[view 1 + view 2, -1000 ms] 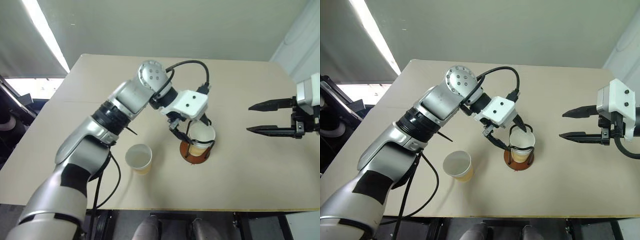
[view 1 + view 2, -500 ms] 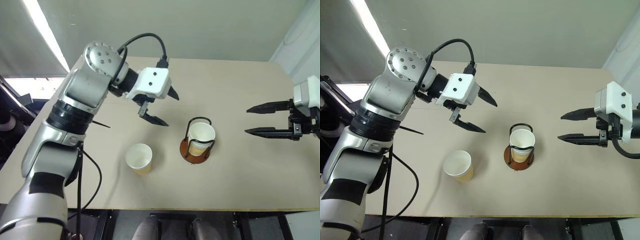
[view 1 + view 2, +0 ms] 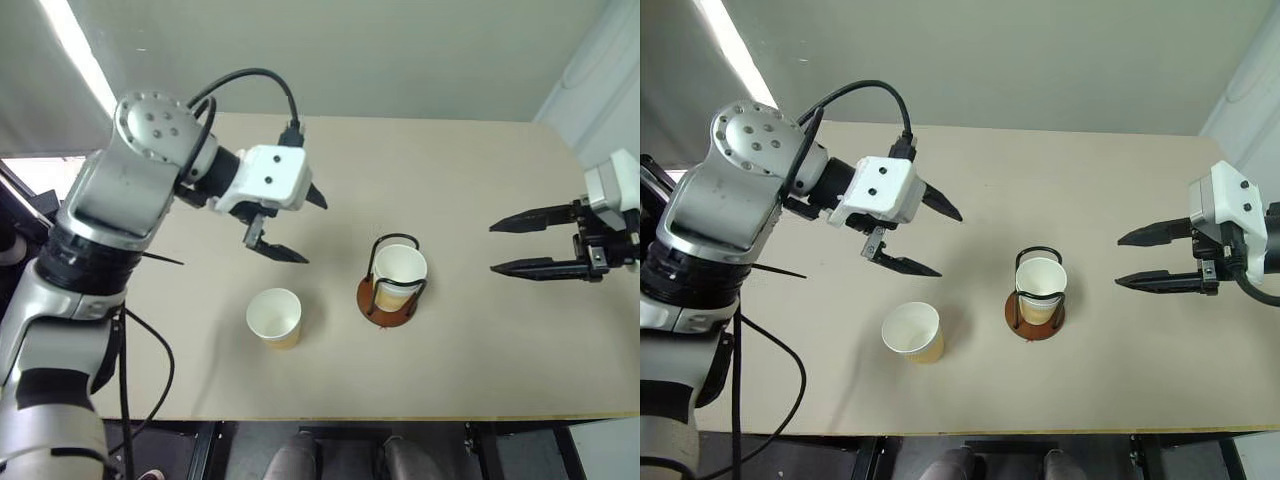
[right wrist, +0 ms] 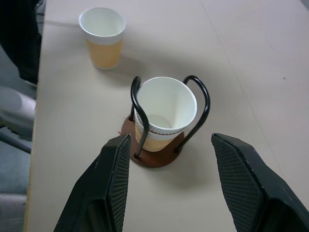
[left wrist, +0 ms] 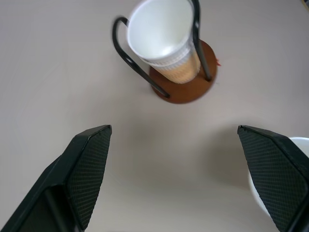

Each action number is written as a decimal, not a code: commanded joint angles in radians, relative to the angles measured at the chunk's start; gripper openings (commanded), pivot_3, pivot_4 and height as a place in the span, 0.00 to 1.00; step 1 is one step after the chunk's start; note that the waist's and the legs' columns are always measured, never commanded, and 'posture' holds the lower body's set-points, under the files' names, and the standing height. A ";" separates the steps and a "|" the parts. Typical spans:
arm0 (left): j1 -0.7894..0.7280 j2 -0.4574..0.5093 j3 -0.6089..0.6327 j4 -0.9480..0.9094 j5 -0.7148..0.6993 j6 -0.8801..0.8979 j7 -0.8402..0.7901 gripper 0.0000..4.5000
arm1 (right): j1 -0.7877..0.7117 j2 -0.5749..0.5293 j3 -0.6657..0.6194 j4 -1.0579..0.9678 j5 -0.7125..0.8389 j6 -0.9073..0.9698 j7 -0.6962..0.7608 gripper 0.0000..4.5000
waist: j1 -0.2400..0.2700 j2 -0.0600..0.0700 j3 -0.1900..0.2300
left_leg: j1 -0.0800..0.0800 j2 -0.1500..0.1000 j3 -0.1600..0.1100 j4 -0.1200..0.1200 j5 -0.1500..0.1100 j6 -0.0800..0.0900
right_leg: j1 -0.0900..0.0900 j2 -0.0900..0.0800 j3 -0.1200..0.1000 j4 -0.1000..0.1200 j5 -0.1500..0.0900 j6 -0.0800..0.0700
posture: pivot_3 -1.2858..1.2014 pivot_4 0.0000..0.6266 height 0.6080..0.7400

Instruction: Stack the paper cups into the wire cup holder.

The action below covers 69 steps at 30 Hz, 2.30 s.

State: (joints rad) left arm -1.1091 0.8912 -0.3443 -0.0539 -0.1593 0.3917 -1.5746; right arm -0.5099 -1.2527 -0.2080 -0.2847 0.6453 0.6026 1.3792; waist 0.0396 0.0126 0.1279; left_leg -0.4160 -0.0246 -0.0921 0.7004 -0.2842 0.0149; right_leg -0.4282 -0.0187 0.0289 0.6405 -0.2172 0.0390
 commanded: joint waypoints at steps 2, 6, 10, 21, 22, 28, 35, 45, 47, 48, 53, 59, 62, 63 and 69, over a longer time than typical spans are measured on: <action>0.020 0.010 0.002 -0.061 0.002 0.061 -0.002 0.99 | -0.043 -0.024 0.019 0.006 0.013 0.011 0.038 0.59 | -0.001 0.000 0.000 | 0.000 0.000 0.000 0.000 0.000 0.000 | 0.000 0.000 0.000 0.000 0.000 0.000 | 0.52 0.24 1.00; 0.038 0.003 -0.020 -0.079 0.025 0.083 0.014 0.99 | -0.064 -0.027 0.041 0.017 0.011 0.019 0.064 0.59 | -0.001 0.000 0.000 | 0.000 0.000 0.000 0.000 0.000 0.000 | 0.000 0.000 0.000 0.000 0.000 0.000 | 0.52 0.24 1.00; 0.057 -0.015 -0.051 -0.116 0.047 0.134 0.042 0.99 | -0.090 -0.030 0.065 0.030 0.005 0.030 0.084 0.59 | -0.001 0.000 0.000 | 0.000 0.000 0.000 0.000 0.000 0.000 | 0.000 0.000 0.000 0.000 0.000 0.000 | 0.52 0.24 1.00; 0.108 0.031 -0.115 -0.186 0.188 0.219 0.105 0.99 | -0.150 -0.034 0.110 0.058 -0.014 0.040 0.110 0.59 | -0.004 0.000 0.000 | 0.001 0.000 0.000 0.000 0.000 0.000 | 0.000 0.000 0.000 0.000 0.000 0.000 | 0.52 0.24 1.00; 0.109 0.031 -0.119 -0.191 0.193 0.231 0.104 0.99 | -0.156 -0.033 0.115 0.060 -0.017 0.041 0.111 0.59 | -0.004 0.000 0.000 | 0.001 0.000 0.000 0.000 0.000 0.000 | 0.000 0.000 0.000 0.000 0.000 -0.001 | 0.52 0.24 1.00; 0.115 0.037 -0.148 -0.222 0.208 0.292 0.089 0.99 | -0.178 -0.025 0.134 0.072 -0.028 0.040 0.120 0.59 | -0.004 0.000 0.000 | 0.001 0.000 0.000 -0.001 0.000 0.000 | 0.000 0.000 0.000 0.001 0.000 -0.001 | 0.52 0.24 1.00; 0.132 0.046 -0.159 -0.240 0.214 0.305 0.087 0.99 | -0.187 -0.021 0.143 0.077 -0.032 0.039 0.122 0.59 | -0.004 0.000 0.000 | 0.001 0.000 0.000 -0.001 0.000 0.000 | 0.000 0.000 0.000 0.001 0.000 -0.001 | 0.52 0.24 1.00; 0.149 0.074 -0.168 -0.231 0.236 0.253 0.074 0.99 | -0.189 -0.013 0.146 0.071 -0.034 0.046 0.113 0.59 | -0.004 0.000 0.000 | 0.001 0.000 0.000 -0.001 0.000 0.000 | 0.000 0.000 0.000 0.001 0.000 -0.001 | 0.52 0.24 1.00; 0.157 0.078 -0.167 -0.225 0.244 0.241 0.072 0.99 | -0.190 -0.011 0.147 0.069 -0.034 0.049 0.110 0.59 | -0.004 0.000 0.000 | 0.001 0.000 0.000 -0.001 0.000 0.000 | 0.000 0.000 0.000 0.001 0.000 -0.001 | 0.52 0.24 1.00; 0.160 0.079 -0.167 -0.223 0.248 0.235 0.071 0.99 | -0.190 -0.010 0.148 0.068 -0.034 0.050 0.110 0.59 | -0.004 0.000 0.000 | 0.001 0.000 0.000 -0.001 0.000 0.000 | 0.000 0.000 0.000 0.001 0.000 -0.001 | 0.52 0.24 1.00; 0.177 0.073 -0.171 -0.203 0.260 0.214 0.075 0.99 | -0.193 0.003 0.155 0.063 -0.037 0.052 0.101 0.59 | -0.004 0.000 0.000 | 0.001 0.000 0.000 -0.001 0.000 0.000 | 0.000 0.000 0.000 0.001 0.000 -0.001 | 0.52 0.24 1.00; 0.199 0.045 -0.164 -0.175 0.256 0.179 0.080 0.62 | -0.186 0.013 0.153 0.056 -0.043 0.053 0.092 0.59 | -0.003 0.000 0.000 | 0.001 0.000 0.000 -0.001 0.000 0.000 | 0.000 0.000 0.000 0.001 0.000 -0.001 | 0.52 0.24 1.00; 0.208 0.021 -0.150 -0.159 0.227 0.193 0.070 0.39 | -0.184 0.015 0.151 0.053 -0.044 0.055 0.086 0.59 | -0.004 0.000 0.000 | 0.001 0.000 0.000 -0.001 0.000 0.000 | 0.000 0.000 0.000 0.001 0.000 -0.001 | 0.52 0.24 1.00; 0.210 0.015 -0.147 -0.152 0.218 0.181 0.065 0.30 | -0.182 0.016 0.150 0.052 -0.044 0.055 0.083 0.59 | -0.004 0.000 0.000 | 0.001 0.000 0.000 -0.001 0.000 0.000 | 0.000 0.000 0.000 0.001 0.000 -0.001 | 0.52 0.24 1.00; 0.214 -0.005 -0.125 -0.105 0.166 0.116 0.043 0.01 | -0.161 0.039 0.137 0.055 -0.055 0.021 0.054 0.59 | -0.002 0.000 0.000 | 0.002 0.000 0.000 -0.001 0.000 0.000 | 0.000 0.000 0.000 0.001 -0.001 -0.001 | 0.52 0.24 1.00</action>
State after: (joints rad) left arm -0.8944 0.8914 -0.5057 -0.1633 0.0266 0.5324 -1.5224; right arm -0.6701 -1.2071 -0.0392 -0.2160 0.5951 0.6388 1.4401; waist 0.0374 0.0126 0.1278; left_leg -0.4144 -0.0247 -0.0924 0.6998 -0.2840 0.0144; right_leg -0.4277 -0.0189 0.0290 0.6421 -0.2178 0.0379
